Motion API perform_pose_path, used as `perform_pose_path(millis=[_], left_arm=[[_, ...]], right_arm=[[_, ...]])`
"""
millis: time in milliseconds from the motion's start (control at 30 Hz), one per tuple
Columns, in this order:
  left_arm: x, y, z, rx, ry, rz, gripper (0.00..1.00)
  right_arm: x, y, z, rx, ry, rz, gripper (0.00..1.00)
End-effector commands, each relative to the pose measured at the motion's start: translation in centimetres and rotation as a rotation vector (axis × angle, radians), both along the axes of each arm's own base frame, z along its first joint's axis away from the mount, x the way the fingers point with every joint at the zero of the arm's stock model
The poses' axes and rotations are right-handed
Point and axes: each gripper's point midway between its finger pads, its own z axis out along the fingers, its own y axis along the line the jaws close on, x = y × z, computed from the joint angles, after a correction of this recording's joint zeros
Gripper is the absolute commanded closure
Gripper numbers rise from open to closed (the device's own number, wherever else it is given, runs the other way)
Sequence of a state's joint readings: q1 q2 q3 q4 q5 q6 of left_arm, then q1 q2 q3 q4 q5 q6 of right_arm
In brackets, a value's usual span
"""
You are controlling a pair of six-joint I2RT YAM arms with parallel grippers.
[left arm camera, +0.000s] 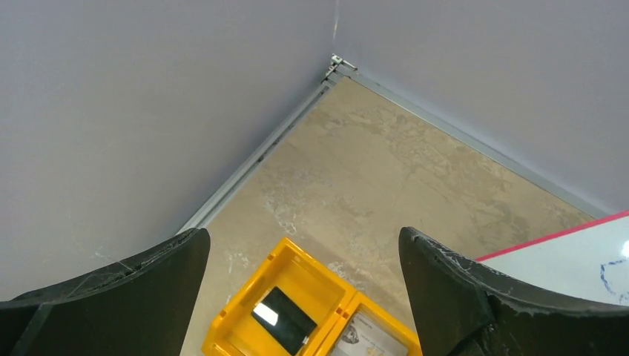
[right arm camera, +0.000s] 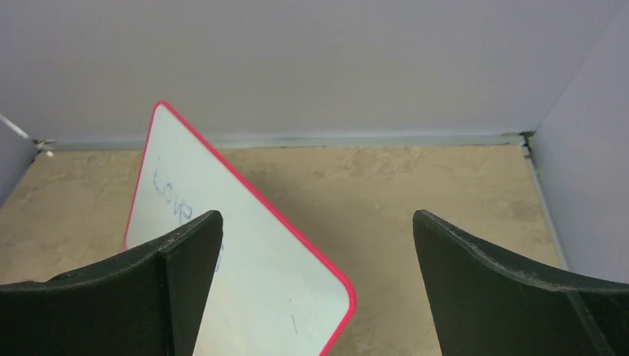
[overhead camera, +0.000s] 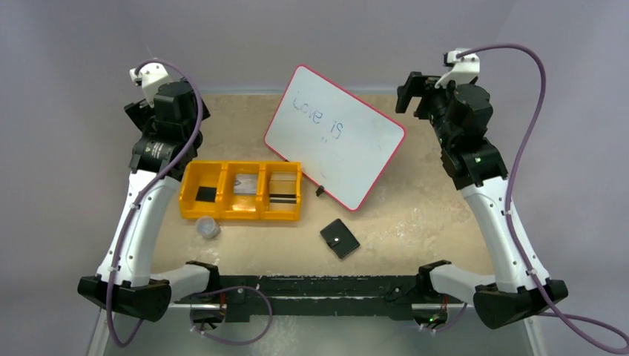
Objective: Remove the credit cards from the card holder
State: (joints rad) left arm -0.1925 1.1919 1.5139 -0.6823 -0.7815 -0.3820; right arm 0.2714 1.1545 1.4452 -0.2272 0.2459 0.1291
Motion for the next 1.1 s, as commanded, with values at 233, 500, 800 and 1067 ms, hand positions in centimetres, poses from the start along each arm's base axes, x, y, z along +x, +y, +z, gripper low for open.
perform_pose_path(millis=[233, 500, 800, 1067], left_arm=[[-1.0, -3.6, -2.3, -0.107, -0.057, -0.057, 0.00], [-1.4, -6.3, -4.7, -0.192, -0.045, -0.159, 0.00], [-2.1, -7.6, -7.9, -0.252, 0.027, -0.183, 0.00], [-3.6, -6.8, -7.6, -0.305, -0.045, -0.141, 0.00]], right_arm=[[-3.5, 7.5, 0.5, 0.059, -0.009, 0.473, 0.01], [-5.4, 17.0, -3.7, -0.005, 0.129, 0.743, 0.00], [-6.5, 24.6, -13.4, -0.049, 0.359, 0.897, 0.00], [-5.9, 27.3, -23.4, 0.046, 0.621, 0.810, 0.08]])
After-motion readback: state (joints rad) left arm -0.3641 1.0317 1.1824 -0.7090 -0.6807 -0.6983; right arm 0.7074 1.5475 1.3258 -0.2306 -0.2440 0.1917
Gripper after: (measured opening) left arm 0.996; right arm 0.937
